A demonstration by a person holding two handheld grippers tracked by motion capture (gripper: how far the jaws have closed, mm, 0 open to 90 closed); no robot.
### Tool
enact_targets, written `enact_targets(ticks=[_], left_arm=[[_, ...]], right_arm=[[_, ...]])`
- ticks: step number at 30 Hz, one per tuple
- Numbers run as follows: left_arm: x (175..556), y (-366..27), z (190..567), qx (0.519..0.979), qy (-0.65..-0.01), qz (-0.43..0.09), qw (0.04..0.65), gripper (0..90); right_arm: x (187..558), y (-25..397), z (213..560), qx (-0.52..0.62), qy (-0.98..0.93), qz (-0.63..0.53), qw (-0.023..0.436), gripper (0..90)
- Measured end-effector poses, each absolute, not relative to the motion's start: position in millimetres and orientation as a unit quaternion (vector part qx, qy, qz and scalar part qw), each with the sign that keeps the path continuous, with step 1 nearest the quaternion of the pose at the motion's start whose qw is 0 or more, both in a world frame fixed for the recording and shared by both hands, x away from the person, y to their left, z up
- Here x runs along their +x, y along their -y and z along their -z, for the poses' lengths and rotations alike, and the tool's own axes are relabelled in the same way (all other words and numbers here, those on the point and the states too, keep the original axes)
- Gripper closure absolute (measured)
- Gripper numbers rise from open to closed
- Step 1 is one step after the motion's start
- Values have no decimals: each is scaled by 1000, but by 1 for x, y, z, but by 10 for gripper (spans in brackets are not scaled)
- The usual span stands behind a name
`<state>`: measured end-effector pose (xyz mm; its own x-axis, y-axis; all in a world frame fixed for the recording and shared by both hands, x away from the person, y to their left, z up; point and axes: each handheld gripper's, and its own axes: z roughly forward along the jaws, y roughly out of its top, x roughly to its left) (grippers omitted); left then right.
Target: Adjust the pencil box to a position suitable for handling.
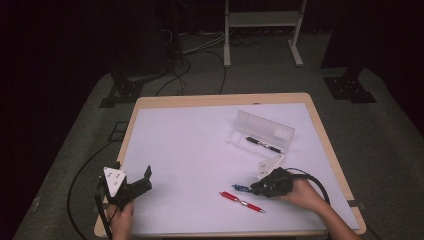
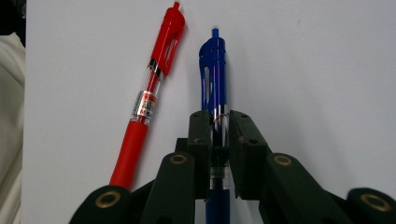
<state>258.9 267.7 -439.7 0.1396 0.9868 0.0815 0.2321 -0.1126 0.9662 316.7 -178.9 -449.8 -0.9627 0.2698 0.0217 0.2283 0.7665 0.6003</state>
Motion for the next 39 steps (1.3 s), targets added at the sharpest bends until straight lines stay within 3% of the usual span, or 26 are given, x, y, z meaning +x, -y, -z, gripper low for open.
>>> enact_targets(ticks=[26, 39], left_arm=[[258, -272, 440, 611, -501, -426, 440, 4], [258, -275, 441, 604, -505, -426, 446, 3]], right_arm=[[344, 209, 419, 187, -913, -360, 50, 787], [383, 210, 379, 193, -913, -351, 83, 786]])
